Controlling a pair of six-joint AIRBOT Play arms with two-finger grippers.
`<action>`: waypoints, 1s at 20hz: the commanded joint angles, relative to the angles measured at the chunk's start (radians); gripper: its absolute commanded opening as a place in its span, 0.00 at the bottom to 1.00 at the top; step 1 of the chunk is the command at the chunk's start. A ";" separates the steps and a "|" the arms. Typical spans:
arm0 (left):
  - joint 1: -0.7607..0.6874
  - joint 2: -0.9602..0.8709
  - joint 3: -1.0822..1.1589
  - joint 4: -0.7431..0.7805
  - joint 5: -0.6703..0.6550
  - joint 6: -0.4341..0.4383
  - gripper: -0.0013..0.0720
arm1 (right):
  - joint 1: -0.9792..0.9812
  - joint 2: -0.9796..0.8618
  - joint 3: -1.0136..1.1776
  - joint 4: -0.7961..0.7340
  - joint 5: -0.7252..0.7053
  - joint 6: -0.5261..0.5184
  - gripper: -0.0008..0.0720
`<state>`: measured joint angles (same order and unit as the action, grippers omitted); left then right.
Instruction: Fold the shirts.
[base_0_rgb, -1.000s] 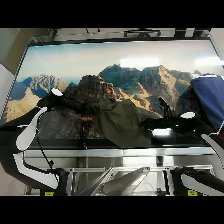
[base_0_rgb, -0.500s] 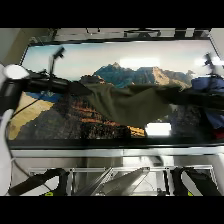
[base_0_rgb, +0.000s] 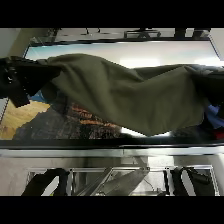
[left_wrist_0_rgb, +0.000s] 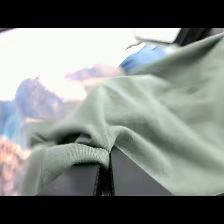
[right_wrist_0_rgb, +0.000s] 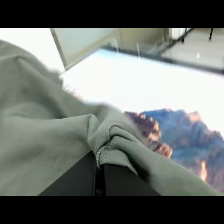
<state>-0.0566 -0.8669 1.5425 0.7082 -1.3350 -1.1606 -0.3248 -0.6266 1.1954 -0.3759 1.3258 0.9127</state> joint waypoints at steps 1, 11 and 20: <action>0.001 -0.055 -0.125 0.066 0.009 -0.018 0.04 | 0.027 -0.114 -0.056 -0.005 0.056 0.001 0.04; -0.089 -0.527 -0.492 0.050 0.096 0.103 0.04 | 0.311 -0.687 -0.310 -0.012 -0.096 -0.120 0.04; 0.080 -0.760 -0.191 0.068 -0.098 0.102 0.99 | 0.124 -0.843 -0.116 -0.042 -0.134 -0.114 0.51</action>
<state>-0.0479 -1.5776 1.2373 0.7609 -1.3373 -1.0389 -0.1085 -1.4712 1.0103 -0.3649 1.1431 0.7410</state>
